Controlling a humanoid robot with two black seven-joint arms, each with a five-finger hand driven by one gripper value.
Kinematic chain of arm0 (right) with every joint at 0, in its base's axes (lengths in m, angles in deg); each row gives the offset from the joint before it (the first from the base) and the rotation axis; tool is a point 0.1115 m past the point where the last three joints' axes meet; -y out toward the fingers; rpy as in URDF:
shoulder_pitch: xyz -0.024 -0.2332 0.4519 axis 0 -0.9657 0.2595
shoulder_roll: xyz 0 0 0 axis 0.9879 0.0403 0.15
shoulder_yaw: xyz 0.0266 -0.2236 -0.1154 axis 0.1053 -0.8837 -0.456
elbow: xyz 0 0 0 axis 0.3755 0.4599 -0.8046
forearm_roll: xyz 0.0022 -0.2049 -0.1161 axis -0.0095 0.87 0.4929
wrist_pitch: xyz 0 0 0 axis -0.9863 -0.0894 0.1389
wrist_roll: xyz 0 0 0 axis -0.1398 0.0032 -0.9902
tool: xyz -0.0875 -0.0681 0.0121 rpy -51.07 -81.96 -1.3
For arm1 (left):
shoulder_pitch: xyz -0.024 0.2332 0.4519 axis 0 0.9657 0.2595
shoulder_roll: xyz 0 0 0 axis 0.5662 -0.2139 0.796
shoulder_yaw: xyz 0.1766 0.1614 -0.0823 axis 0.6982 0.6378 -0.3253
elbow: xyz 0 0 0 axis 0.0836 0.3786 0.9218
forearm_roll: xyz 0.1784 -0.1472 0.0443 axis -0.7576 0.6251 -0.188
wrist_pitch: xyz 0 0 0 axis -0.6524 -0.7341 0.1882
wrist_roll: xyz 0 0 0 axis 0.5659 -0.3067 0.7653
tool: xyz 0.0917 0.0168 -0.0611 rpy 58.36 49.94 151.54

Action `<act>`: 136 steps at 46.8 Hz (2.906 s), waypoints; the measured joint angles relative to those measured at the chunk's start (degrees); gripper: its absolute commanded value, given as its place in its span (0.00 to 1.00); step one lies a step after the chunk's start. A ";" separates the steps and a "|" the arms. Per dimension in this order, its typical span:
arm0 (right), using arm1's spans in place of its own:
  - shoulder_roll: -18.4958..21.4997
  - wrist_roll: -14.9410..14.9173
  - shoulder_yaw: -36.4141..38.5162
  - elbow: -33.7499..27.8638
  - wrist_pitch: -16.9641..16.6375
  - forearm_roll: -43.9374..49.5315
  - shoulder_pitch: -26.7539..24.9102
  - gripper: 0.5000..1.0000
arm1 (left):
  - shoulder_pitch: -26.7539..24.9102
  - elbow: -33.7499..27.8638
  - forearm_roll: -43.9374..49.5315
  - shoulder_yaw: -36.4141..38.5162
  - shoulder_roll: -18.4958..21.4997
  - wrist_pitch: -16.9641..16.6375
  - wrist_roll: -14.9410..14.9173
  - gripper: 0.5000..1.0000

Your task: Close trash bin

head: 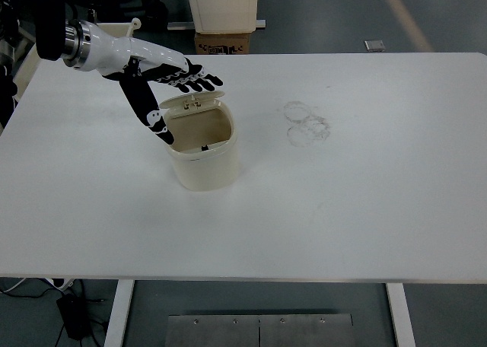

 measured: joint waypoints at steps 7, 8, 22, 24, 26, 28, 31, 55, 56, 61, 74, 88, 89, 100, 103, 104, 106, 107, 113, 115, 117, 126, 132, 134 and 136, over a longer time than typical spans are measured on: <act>0.00 0.00 -0.02 0.00 0.00 -0.02 0.00 0.99 | 0.00 -1.78 0.18 1.55 -0.06 0.00 0.00 1.00; 0.00 0.00 -0.02 0.00 0.00 -0.02 0.00 0.99 | 0.01 -1.93 0.18 1.67 -0.08 0.00 -0.01 1.00; 0.00 0.00 -0.03 0.00 -0.02 0.03 0.00 0.99 | 0.59 -3.64 0.52 3.84 -0.34 0.00 -0.02 1.00; 0.00 0.01 -0.03 0.00 -0.03 0.02 0.00 0.99 | 0.64 -3.82 0.53 4.10 -0.34 0.00 -0.02 1.00; 0.00 0.00 -0.03 0.00 -0.02 0.01 0.00 0.99 | 0.72 -4.07 0.53 4.38 -0.34 0.00 -0.02 1.00; 0.00 0.01 -0.03 0.00 -0.02 0.00 0.00 0.99 | 0.81 -4.29 0.53 4.63 -0.34 0.00 -0.02 1.00; 0.00 0.01 -0.03 0.00 -0.03 0.00 0.00 0.99 | 0.95 -4.67 0.54 5.15 -0.34 0.00 -0.02 1.00; 0.00 0.01 0.00 0.00 0.00 0.02 0.00 0.99 | 2.01 -4.59 0.47 5.54 -0.21 0.00 -0.02 1.00; 0.00 0.01 0.00 0.00 0.00 0.02 0.00 0.99 | 2.08 -4.55 0.41 5.55 -0.19 0.00 -0.02 1.00; 0.00 0.01 -0.02 0.00 0.00 0.02 0.00 0.99 | 2.69 -4.40 0.13 5.79 -0.19 0.00 -0.01 1.00; 0.00 0.00 -0.03 0.00 0.00 0.02 0.00 0.99 | 2.97 -4.05 0.09 5.74 0.18 0.01 -0.01 1.00; 0.00 0.01 0.00 0.00 0.00 0.04 0.00 0.99 | 3.13 -4.04 0.07 5.70 0.07 0.01 -0.01 1.00; 0.00 0.01 -0.01 0.00 0.00 0.04 0.00 0.99 | 3.16 -4.02 0.07 5.70 0.08 0.01 -0.01 1.00; 0.00 0.00 -0.01 0.00 -0.01 0.01 0.00 0.99 | 3.64 -4.03 0.10 5.70 -0.07 -2.43 -0.01 1.00; 0.00 0.01 -0.02 0.00 -0.02 0.01 0.00 0.99 | 3.93 -4.02 0.12 5.70 -0.05 -2.55 0.00 1.00; 0.00 0.00 -0.02 0.00 -0.02 0.01 0.00 0.99 | 3.99 -4.01 0.12 5.70 -0.06 -2.56 0.00 1.00; 0.00 0.00 -0.02 0.00 -0.03 0.00 0.00 0.99 | 4.04 -4.02 0.12 5.70 -0.06 -2.57 0.02 1.00; 0.00 0.00 -0.02 0.00 -0.02 0.00 0.00 0.99 | 4.05 -4.02 0.12 5.70 -0.06 -2.57 0.02 1.00; 0.00 0.00 -0.03 0.00 -0.02 0.00 0.00 0.99 | 4.35 -4.04 0.12 5.70 -0.24 -2.82 0.02 1.00; 0.00 0.01 -0.02 0.00 -0.02 0.00 0.00 0.99 | 4.51 -4.05 0.12 5.67 -0.24 -2.89 0.02 1.00; 0.00 0.00 -0.02 0.00 -0.02 0.00 0.00 0.99 | 4.56 -4.05 0.12 5.67 -0.25 -2.98 0.02 1.00; 0.00 0.00 -0.01 0.00 -0.02 0.00 0.00 0.99 | 4.81 -4.05 0.10 5.67 -0.34 -3.01 0.02 1.00; 0.00 0.00 -0.03 0.00 -0.02 0.00 0.00 0.99 | 4.69 -4.06 0.09 5.69 -0.31 -3.01 0.02 1.00; 0.00 0.00 -0.03 0.00 -0.02 0.00 0.00 0.99 | 4.46 -4.06 0.08 5.69 -0.30 -2.95 0.02 1.00; 0.00 0.01 -0.03 0.00 -0.02 0.00 0.00 0.99 | 4.39 -4.06 0.07 5.67 -0.29 -2.92 0.02 1.00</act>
